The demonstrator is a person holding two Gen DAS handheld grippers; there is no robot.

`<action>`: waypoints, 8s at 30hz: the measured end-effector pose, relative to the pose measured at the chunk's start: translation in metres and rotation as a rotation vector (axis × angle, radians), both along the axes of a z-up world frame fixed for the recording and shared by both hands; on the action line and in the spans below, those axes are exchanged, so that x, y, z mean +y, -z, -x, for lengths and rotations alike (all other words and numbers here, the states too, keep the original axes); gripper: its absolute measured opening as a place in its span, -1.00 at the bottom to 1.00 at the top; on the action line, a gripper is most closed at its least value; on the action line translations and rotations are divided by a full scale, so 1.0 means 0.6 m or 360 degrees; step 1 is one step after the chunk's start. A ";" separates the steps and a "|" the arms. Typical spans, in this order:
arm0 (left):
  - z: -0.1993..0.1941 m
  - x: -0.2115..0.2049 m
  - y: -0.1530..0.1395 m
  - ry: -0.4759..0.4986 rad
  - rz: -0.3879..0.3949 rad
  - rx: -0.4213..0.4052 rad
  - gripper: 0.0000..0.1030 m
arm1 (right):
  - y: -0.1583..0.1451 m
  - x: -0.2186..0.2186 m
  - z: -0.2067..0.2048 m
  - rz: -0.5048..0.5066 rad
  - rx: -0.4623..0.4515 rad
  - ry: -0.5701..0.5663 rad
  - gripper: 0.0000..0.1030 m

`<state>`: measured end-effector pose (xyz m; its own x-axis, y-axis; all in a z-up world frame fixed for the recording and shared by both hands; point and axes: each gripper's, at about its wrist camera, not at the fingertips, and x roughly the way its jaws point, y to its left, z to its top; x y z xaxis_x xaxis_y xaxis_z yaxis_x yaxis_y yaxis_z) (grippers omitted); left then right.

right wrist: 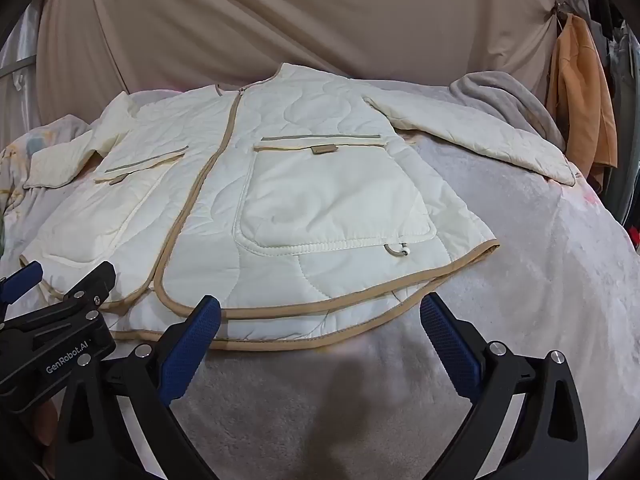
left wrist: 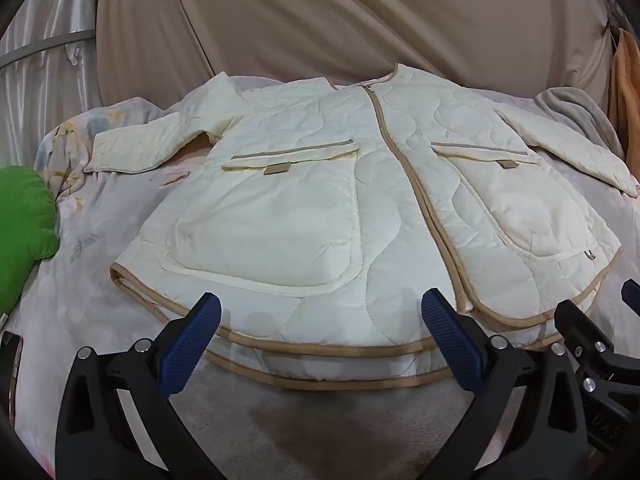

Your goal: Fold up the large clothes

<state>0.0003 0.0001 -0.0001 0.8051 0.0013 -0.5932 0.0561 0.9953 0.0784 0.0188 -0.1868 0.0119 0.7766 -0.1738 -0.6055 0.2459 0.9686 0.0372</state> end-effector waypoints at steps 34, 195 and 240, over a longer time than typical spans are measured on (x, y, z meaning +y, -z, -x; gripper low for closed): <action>0.001 -0.016 0.006 0.0022 -0.0071 -0.0011 0.91 | 0.002 0.004 0.000 0.0029 0.0003 -0.0007 0.90; -0.599 0.131 -0.021 -0.0005 0.0382 0.0318 -0.87 | -0.012 -0.317 -0.444 -0.0801 0.0132 -0.0280 -0.84; -0.302 0.301 0.003 -0.0097 0.0563 0.0464 0.67 | 0.000 -0.352 -0.199 -0.0529 0.0276 -0.0146 0.06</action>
<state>0.1814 0.1807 -0.0020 0.6093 -0.1995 -0.7674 -0.0341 0.9603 -0.2768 0.1385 -0.3980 0.0119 0.6611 0.1195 -0.7407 0.1890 0.9289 0.3185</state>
